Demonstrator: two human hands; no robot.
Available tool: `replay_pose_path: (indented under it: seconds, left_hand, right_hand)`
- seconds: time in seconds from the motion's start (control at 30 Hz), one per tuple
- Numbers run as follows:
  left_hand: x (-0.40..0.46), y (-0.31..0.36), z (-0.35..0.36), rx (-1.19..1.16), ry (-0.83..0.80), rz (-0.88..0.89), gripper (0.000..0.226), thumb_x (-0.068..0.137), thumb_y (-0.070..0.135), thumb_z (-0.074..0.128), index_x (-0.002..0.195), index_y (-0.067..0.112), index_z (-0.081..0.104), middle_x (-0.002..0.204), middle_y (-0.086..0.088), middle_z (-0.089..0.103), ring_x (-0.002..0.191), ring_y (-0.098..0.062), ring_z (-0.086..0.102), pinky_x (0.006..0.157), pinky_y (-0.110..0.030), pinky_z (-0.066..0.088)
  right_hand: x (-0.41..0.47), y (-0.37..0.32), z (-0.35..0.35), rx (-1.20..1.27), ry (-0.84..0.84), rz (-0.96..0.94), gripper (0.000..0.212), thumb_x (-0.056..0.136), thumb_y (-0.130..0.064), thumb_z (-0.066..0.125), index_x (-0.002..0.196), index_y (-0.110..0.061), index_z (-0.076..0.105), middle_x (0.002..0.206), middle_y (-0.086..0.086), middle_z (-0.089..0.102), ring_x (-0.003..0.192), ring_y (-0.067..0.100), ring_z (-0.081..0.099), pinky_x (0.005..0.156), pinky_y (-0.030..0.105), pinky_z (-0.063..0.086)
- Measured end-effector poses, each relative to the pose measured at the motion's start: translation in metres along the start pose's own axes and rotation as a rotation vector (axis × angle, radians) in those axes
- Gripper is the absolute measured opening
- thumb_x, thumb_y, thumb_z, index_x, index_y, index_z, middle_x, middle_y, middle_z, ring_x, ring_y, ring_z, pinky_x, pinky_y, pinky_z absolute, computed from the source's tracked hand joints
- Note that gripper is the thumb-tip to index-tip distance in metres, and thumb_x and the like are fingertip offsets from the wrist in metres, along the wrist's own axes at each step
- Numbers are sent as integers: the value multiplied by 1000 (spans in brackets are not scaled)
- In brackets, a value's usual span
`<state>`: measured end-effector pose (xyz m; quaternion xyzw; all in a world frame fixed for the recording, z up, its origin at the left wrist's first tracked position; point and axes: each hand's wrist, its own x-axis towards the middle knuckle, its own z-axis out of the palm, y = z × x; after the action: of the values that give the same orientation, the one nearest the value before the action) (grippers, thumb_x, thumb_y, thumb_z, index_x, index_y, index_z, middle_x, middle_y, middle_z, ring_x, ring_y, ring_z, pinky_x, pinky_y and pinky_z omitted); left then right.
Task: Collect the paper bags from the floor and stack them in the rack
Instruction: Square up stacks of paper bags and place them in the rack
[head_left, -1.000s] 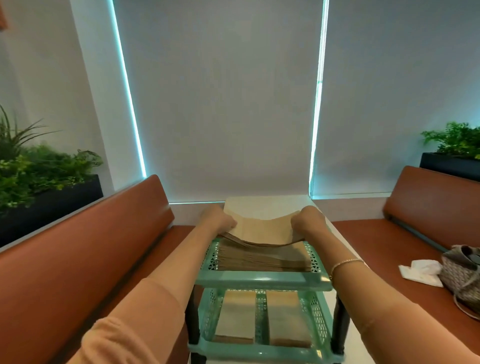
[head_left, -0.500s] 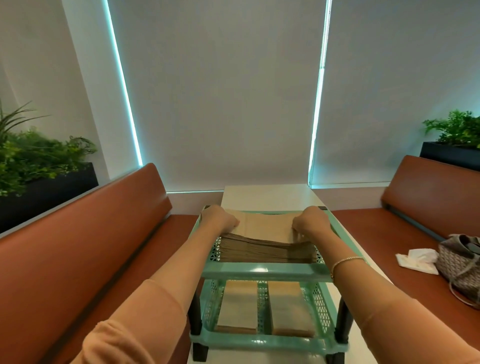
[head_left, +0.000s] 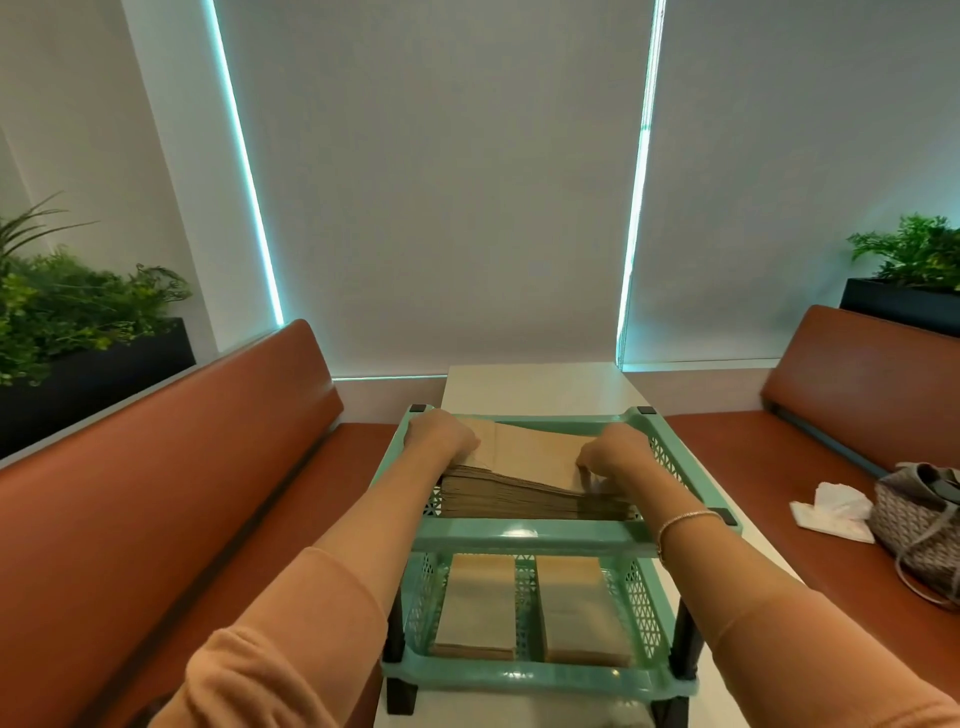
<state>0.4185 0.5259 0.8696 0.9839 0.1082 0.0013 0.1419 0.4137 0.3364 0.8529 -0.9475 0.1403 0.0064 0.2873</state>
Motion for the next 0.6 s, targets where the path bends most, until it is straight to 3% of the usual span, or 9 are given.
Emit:
replay_pose_path:
  seconds: [0.1, 0.17, 0.23, 0.33, 0.5, 0.6]
  left_hand:
    - [-1, -1, 1, 29, -30, -4, 45, 94, 38, 46, 123, 4, 54, 116, -9, 61, 104, -22, 59, 75, -26, 43]
    - [-1, -1, 1, 8, -47, -29, 45, 94, 39, 47, 123, 5, 54, 115, -9, 62, 101, -21, 60, 73, -26, 43]
    - [-2, -1, -1, -22, -51, -46, 47, 93, 39, 49, 125, 4, 52, 117, -9, 61, 96, -20, 61, 72, -25, 44]
    - [-2, -1, -2, -46, -38, -48, 52, 93, 40, 48, 131, 4, 48, 124, -10, 58, 103, -22, 60, 77, -27, 46]
    - [-2, -1, -2, -103, -59, -38, 48, 94, 35, 46, 127, 0, 50, 122, -14, 59, 108, -28, 59, 91, -33, 50]
    - [-7, -1, -3, -54, -37, -7, 48, 95, 37, 43, 128, 2, 50, 125, -13, 58, 111, -27, 57, 84, -28, 45]
  right_hand:
    - [-4, -4, -5, 35, -83, 15, 42, 84, -24, 67, 116, 0, 55, 118, 14, 58, 107, 28, 56, 96, 36, 49]
    - [-14, -9, -14, 84, -223, 0, 72, 77, -34, 74, 131, 0, 43, 134, 16, 48, 122, 34, 47, 103, 41, 42]
    - [-21, -10, -22, 55, -335, -36, 89, 68, -31, 82, 138, -3, 34, 140, 15, 42, 127, 37, 41, 103, 47, 41]
    - [-25, -8, -22, -60, -354, -75, 90, 62, -20, 86, 135, -5, 35, 136, 15, 43, 124, 36, 42, 100, 48, 42]
    - [-24, -6, -15, -48, -296, -82, 84, 60, -10, 85, 129, -4, 37, 128, 14, 48, 120, 35, 45, 97, 43, 44]
    - [-26, -6, -15, -64, -276, -78, 74, 63, -10, 84, 124, -3, 42, 122, 13, 50, 117, 33, 46, 95, 41, 44]
